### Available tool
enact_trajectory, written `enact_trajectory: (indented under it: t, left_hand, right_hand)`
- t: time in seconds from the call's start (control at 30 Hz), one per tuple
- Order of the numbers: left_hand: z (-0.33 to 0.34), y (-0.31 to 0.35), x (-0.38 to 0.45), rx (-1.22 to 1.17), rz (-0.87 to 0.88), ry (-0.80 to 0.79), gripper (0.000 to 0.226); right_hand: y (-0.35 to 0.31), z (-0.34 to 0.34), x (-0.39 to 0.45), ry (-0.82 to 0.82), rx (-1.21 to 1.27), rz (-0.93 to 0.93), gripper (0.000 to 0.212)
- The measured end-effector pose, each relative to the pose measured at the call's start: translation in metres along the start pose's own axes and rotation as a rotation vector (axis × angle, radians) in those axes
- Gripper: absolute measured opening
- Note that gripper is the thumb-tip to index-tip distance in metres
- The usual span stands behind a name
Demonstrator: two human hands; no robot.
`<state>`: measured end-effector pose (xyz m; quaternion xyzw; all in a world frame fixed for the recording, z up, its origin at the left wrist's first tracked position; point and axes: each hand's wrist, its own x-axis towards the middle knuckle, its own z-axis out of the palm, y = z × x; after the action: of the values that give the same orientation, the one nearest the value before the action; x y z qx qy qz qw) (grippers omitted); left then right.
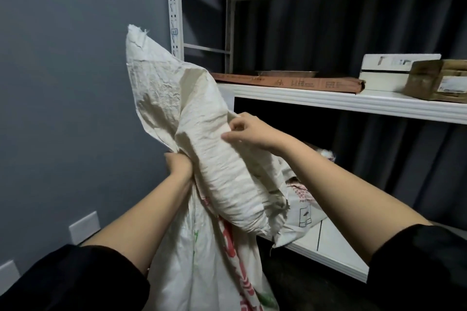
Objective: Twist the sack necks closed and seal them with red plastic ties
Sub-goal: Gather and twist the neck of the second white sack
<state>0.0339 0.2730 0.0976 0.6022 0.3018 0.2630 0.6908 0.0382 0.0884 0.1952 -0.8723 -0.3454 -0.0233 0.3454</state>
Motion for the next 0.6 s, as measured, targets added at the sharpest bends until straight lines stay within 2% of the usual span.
enact_trajectory:
  t: [0.1, 0.17, 0.23, 0.3, 0.4, 0.43, 0.47, 0.53, 0.6]
  left_hand:
    - [-0.008, 0.01, -0.013, 0.025, 0.074, -0.029, 0.055]
    - [-0.011, 0.015, -0.02, 0.035, 0.13, -0.07, 0.036]
    - [-0.009, 0.019, -0.03, 0.029, 0.155, -0.151, 0.018]
    - [-0.009, 0.017, -0.04, -0.02, 0.181, -0.288, 0.014]
    - [-0.008, 0.01, -0.045, 0.006, 0.245, -0.602, 0.047]
    - [-0.009, 0.009, -0.047, 0.06, 0.253, -0.683, 0.052]
    - [-0.008, 0.009, -0.048, 0.121, 0.284, -0.74, 0.047]
    - [-0.004, 0.006, -0.049, 0.265, 0.376, -0.745, 0.026]
    - [-0.001, 0.006, -0.048, 0.332, 0.435, -0.653, 0.02]
  right_hand:
    - [-0.001, -0.025, 0.01, 0.262, 0.166, -0.029, 0.031]
    - [-0.003, -0.048, 0.016, 0.469, 0.137, 0.035, 0.03]
    - [-0.006, -0.065, 0.022, 0.598, 0.134, 0.091, 0.027]
    - [-0.01, -0.072, 0.027, 0.629, 0.132, 0.118, 0.018]
    - [-0.015, -0.071, 0.033, 0.645, 0.076, 0.081, 0.011]
    - [-0.015, -0.07, 0.036, 0.643, 0.069, 0.053, 0.011]
    - [-0.016, -0.069, 0.038, 0.636, 0.077, 0.014, 0.011]
    - [-0.021, -0.067, 0.042, 0.621, 0.12, -0.098, 0.013]
    - [-0.026, -0.065, 0.043, 0.603, 0.163, -0.215, 0.013]
